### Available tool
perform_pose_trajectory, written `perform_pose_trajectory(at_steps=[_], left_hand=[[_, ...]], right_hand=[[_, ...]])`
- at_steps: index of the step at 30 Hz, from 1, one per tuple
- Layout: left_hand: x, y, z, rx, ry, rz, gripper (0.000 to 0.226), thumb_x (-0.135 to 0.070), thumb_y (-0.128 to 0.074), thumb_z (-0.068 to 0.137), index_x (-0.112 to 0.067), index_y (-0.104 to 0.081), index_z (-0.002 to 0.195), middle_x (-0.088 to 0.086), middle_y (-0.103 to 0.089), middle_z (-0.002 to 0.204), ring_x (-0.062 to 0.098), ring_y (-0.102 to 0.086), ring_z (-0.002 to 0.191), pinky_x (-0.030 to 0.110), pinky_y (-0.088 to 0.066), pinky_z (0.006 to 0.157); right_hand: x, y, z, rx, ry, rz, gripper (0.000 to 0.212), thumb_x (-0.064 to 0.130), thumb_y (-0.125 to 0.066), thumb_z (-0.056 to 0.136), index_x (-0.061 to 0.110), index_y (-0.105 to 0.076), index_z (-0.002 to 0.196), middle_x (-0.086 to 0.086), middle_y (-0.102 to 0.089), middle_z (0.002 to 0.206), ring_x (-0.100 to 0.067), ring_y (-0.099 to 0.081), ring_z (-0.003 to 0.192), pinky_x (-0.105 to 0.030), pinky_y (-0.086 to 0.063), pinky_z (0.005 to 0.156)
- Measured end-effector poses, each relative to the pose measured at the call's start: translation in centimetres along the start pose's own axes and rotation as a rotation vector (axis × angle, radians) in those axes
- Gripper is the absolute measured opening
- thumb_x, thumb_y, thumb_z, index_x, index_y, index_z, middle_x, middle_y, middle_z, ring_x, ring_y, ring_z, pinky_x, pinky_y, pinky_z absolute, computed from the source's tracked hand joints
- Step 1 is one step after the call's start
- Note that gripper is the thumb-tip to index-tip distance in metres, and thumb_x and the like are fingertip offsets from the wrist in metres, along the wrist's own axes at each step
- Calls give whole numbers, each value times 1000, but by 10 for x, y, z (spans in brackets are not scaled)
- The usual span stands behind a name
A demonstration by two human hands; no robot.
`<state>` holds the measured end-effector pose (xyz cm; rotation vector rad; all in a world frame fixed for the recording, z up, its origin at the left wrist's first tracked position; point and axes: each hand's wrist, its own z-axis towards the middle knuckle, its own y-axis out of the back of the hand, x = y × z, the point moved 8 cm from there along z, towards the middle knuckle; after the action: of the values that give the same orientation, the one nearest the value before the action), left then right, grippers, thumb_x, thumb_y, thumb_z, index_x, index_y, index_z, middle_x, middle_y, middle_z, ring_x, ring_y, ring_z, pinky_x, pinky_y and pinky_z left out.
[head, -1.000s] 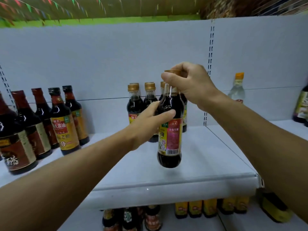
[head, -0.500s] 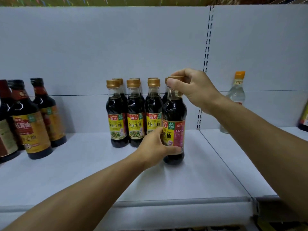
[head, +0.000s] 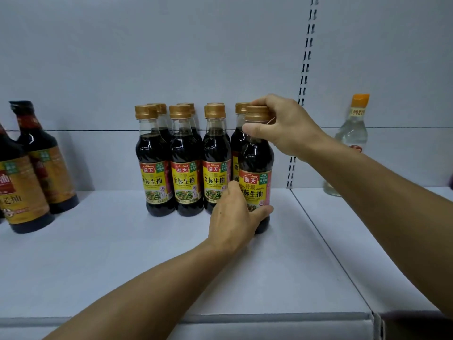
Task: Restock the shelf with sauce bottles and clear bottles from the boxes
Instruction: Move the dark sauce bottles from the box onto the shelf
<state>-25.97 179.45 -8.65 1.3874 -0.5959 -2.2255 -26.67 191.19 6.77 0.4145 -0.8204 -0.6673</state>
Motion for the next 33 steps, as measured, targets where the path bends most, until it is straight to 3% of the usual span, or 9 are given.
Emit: perform_pose_trajectory(at_steps=[3,6,9,11,13,18,23,33], left_hand=[[3,6,0,-42,6,19,49,-52,-74,75,-25,-41,98,-6,-56,99,16,-57,91,37,-51,76],[4,8,-3,-37,-49,99,37,-43,-70,83,-21,-39,84,-5,-53,84,17,-51,77,32,-41,62],[-4,-8,-12,120,-229,231,10,-27,-60,89,-19,-56,94,-3,-58,96,22,-56,89,34,-46,72],[-10,-22,-19,242,-351,322,32,-23,-55,91,-20,-58,122,0,-58,119,23,-53,109,34,-47,88],[-13,-26,-19,278,-397,399,44,-22,-52,92,-17,-50,136,4,-54,130,26,-48,118,39,-47,94],[-15,-30,-7,288,-379,579,42,-26,-47,96,-11,-42,135,11,-51,120,32,-48,111,43,-45,87],[-14,-36,0,245,-365,710,55,-28,-44,99,-13,-28,149,12,-49,128,32,-47,114,43,-42,89],[-8,-40,6,225,-372,725,56,-24,-44,97,-15,-29,151,11,-50,128,32,-48,112,42,-42,87]], right_hand=[[-2,-2,6,25,2,22,45,33,-75,84,23,-56,123,3,-63,108,-13,-63,97,-34,-56,84],[-4,-5,11,16,27,5,45,30,-73,86,21,-55,125,2,-63,110,-15,-62,99,-31,-53,85],[-6,-12,19,10,49,-31,46,29,-72,88,19,-54,128,0,-62,111,-16,-60,98,-25,-49,81],[-8,-18,26,21,45,-35,48,29,-71,88,16,-53,131,-1,-61,113,-17,-59,99,-26,-49,83],[-12,-23,31,34,30,-6,48,28,-70,89,16,-52,132,-1,-60,114,-18,-59,101,-29,-50,86],[-21,-25,36,64,14,50,47,25,-70,89,18,-51,131,0,-59,114,-17,-59,103,-31,-51,88],[-25,-24,39,50,22,11,48,27,-72,87,19,-52,130,-2,-59,117,-18,-59,103,-34,-51,91],[-27,-26,36,39,17,-5,54,31,-71,88,23,-47,136,1,-56,119,-17,-57,105,-24,-48,86]])
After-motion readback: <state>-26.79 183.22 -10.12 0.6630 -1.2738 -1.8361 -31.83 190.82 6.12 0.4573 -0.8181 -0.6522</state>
